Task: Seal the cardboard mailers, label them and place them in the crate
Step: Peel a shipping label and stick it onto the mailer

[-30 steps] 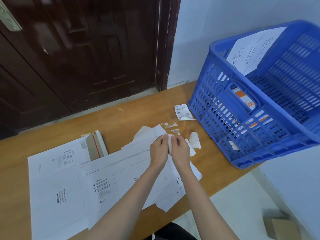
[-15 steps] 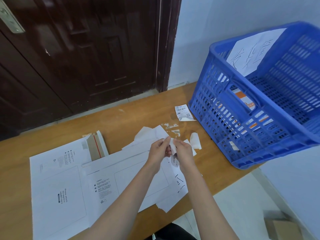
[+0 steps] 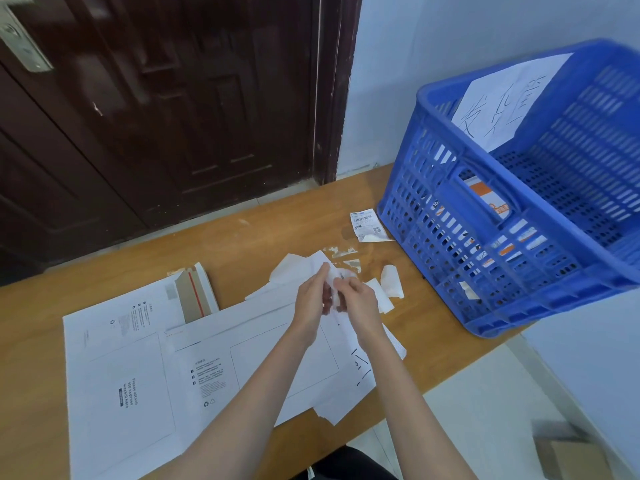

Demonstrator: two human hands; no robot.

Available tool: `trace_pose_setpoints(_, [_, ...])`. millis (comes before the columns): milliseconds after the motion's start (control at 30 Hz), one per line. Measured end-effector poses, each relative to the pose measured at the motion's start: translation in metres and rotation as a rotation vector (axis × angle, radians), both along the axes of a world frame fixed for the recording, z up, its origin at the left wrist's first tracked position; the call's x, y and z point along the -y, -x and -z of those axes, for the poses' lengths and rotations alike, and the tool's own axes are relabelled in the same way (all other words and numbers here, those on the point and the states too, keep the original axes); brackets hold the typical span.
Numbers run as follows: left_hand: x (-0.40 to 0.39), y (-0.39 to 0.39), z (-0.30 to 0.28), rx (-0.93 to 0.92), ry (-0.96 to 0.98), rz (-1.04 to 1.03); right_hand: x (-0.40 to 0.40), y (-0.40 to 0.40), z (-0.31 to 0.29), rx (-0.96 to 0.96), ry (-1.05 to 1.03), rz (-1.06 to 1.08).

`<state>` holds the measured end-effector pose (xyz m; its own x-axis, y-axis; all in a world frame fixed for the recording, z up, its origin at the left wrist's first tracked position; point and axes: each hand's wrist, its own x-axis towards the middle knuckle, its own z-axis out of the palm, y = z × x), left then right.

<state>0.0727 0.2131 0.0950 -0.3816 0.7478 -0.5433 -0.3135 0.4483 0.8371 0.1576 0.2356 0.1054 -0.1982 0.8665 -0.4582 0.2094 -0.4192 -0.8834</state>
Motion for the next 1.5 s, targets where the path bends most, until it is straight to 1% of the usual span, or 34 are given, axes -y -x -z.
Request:
trace_pose_setpoints(67, [0.002, -0.002, 0.000, -0.140, -0.038, 0.023, 0.000, 0.001, 0.002, 0.092, -0.096, 0.013])
trace_pose_setpoints(167, [0.006, -0.006, 0.003, -0.385, -0.100, 0.063, 0.000, 0.001, 0.006, 0.173, -0.161, 0.002])
trace_pose_setpoints(233, [0.005, -0.008, 0.005, -0.450, -0.112, 0.072, 0.002, 0.001, 0.006, 0.193, -0.183, -0.016])
trace_pose_setpoints(267, [0.004, -0.008, 0.005, -0.439, -0.106, 0.077, 0.003, 0.002, 0.006, 0.191, -0.184, -0.018])
trace_pose_setpoints(333, [0.002, -0.007, 0.002, -0.318, -0.076, 0.088, 0.002, 0.002, 0.008, 0.152, -0.137, -0.018])
trace_pose_setpoints(400, [0.001, -0.005, 0.000, -0.160, -0.043, 0.103, -0.001, 0.003, 0.009, 0.077, -0.037, -0.014])
trace_pose_setpoints(467, [0.002, -0.002, -0.005, -0.008, -0.044, 0.099, -0.004, 0.001, 0.011, -0.031, 0.079, 0.014])
trace_pose_setpoints(533, [0.005, 0.001, -0.009, 0.148, -0.076, 0.102, -0.008, -0.003, 0.014, -0.178, 0.198, 0.051])
trace_pose_setpoints(600, [0.007, 0.004, -0.011, 0.236, -0.074, 0.099, -0.010, -0.005, 0.014, -0.273, 0.287, 0.072])
trace_pose_setpoints(633, [0.007, 0.004, -0.012, 0.247, -0.052, 0.089, -0.010, -0.005, 0.013, -0.252, 0.305, 0.087])
trace_pose_setpoints(700, [0.005, 0.001, -0.010, 0.171, 0.004, 0.079, -0.009, -0.001, 0.010, -0.144, 0.294, 0.139])
trace_pose_setpoints(767, [0.004, -0.002, -0.008, 0.046, 0.037, 0.110, -0.009, 0.004, 0.007, -0.022, 0.253, 0.155])
trace_pose_setpoints(800, [0.004, -0.003, -0.007, -0.007, 0.040, 0.135, -0.009, 0.007, 0.007, 0.058, 0.201, 0.131])
trace_pose_setpoints(867, [0.005, -0.004, -0.009, -0.070, 0.039, 0.181, -0.007, 0.009, 0.010, 0.257, 0.026, 0.071])
trace_pose_setpoints(933, [0.004, -0.008, -0.010, -0.110, 0.054, 0.170, -0.002, 0.011, 0.011, 0.378, -0.149, 0.054])
trace_pose_setpoints(1000, [0.002, -0.013, -0.013, -0.178, 0.071, 0.093, 0.004, 0.014, 0.011, 0.430, -0.252, 0.056])
trace_pose_setpoints(1067, [0.001, -0.016, -0.013, -0.322, 0.068, 0.071, 0.007, 0.016, 0.011, 0.449, -0.306, 0.062])
trace_pose_setpoints(1100, [0.001, -0.017, -0.012, -0.375, 0.058, 0.060, 0.007, 0.016, 0.012, 0.439, -0.308, 0.070])
trace_pose_setpoints(1167, [-0.001, -0.016, -0.010, -0.403, 0.041, 0.040, 0.006, 0.014, 0.015, 0.359, -0.262, 0.103])
trace_pose_setpoints(1233, [-0.004, -0.015, -0.006, -0.357, 0.045, -0.004, 0.002, 0.016, 0.014, 0.217, -0.151, 0.161])
trace_pose_setpoints(1300, [-0.007, -0.015, -0.005, -0.213, 0.072, -0.056, 0.000, 0.017, 0.013, 0.109, -0.034, 0.221])
trace_pose_setpoints(1367, [-0.009, -0.014, -0.005, -0.068, 0.115, -0.074, 0.000, 0.016, 0.012, 0.053, 0.047, 0.253])
trace_pose_setpoints(1500, [-0.007, -0.004, -0.007, 0.154, 0.180, -0.070, -0.006, 0.007, 0.009, -0.079, 0.189, 0.203])
